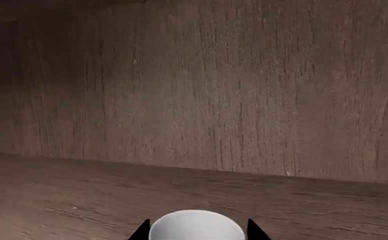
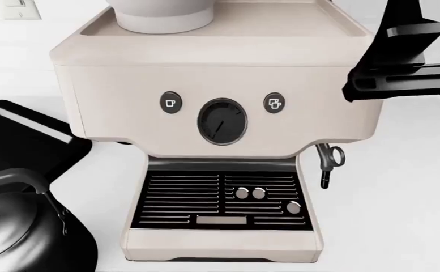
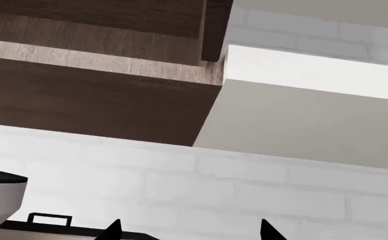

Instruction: Pick the kettle from the counter and place it on the tray. Then pick the mug from the cabinet and place it on the tray. Then close the cabinet doors.

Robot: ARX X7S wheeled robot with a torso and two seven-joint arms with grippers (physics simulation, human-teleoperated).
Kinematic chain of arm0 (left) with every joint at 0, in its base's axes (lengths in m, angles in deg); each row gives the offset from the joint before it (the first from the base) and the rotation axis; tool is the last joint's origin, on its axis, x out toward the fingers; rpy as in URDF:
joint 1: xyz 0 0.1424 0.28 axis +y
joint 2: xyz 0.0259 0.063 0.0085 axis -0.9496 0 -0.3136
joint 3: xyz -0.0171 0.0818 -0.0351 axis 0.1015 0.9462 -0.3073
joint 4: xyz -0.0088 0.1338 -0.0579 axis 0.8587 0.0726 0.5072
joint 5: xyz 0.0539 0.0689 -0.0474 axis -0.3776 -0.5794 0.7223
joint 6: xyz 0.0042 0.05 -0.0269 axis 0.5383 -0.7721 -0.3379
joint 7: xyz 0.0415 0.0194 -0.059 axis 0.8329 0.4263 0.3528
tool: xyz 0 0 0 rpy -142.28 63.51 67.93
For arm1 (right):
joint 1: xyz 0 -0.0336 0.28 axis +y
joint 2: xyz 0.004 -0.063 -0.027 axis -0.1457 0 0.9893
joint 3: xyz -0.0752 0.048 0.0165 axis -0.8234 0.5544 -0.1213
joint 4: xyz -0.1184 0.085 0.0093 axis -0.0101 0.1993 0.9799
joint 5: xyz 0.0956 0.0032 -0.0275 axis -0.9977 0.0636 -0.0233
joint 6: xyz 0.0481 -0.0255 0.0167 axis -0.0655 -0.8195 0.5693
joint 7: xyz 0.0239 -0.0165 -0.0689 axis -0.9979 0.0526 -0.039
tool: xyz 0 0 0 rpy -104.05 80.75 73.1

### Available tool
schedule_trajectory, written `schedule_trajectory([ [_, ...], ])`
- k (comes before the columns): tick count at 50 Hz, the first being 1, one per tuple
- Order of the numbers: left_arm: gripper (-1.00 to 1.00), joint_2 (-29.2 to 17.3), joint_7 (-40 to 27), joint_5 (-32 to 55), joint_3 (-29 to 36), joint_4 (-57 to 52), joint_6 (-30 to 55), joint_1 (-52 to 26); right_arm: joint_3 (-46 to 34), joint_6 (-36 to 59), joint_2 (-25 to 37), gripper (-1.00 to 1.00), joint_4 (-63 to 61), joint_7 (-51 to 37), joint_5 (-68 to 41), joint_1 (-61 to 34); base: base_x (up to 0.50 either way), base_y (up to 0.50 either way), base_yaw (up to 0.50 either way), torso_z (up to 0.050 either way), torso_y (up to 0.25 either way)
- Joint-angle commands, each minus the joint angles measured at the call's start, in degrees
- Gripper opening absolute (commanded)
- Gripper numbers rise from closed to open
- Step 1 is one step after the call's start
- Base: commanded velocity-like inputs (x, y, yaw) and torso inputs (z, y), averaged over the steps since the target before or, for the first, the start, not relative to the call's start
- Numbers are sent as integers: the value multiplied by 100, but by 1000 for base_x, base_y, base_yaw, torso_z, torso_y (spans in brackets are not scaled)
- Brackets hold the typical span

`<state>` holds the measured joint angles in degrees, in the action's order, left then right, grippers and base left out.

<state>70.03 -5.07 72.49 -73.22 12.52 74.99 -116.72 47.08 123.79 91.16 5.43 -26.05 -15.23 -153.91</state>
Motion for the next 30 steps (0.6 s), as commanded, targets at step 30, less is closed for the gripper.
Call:
schedule_trajectory([
  [30, -100, 54, 382, -473, -238, -1866, 327, 1, -47, -106, 154, 100, -107, -3, 134, 375, 0, 0, 0, 0, 0],
])
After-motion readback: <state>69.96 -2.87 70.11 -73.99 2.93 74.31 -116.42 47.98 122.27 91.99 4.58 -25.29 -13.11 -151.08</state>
